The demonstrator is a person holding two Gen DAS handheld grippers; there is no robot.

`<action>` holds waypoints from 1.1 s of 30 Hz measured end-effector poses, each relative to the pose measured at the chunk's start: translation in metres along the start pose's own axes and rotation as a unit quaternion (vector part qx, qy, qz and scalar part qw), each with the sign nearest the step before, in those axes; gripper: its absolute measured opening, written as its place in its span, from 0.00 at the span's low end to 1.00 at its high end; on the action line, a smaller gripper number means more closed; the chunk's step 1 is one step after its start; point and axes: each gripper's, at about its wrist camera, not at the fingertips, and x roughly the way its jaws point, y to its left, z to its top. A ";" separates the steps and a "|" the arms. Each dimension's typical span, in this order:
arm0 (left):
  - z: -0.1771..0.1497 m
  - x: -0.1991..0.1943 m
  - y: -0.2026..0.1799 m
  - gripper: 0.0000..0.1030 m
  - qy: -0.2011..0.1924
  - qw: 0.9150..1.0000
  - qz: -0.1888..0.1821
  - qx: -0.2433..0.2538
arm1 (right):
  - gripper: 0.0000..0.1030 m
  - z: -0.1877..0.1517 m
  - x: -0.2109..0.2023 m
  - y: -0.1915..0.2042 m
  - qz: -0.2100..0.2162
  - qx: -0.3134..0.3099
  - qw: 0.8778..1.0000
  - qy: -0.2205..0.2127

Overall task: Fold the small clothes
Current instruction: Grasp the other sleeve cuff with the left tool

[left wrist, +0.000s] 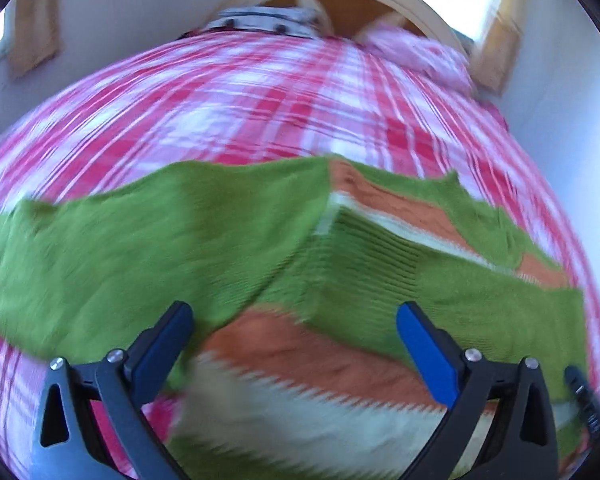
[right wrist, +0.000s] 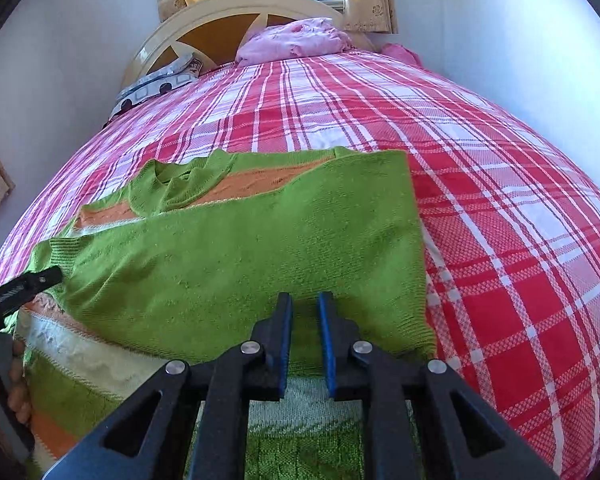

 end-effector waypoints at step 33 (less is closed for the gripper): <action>0.023 -0.054 0.309 0.49 -0.082 0.937 0.157 -0.300 | 0.14 0.000 0.002 -0.004 0.012 0.007 1.000 -0.001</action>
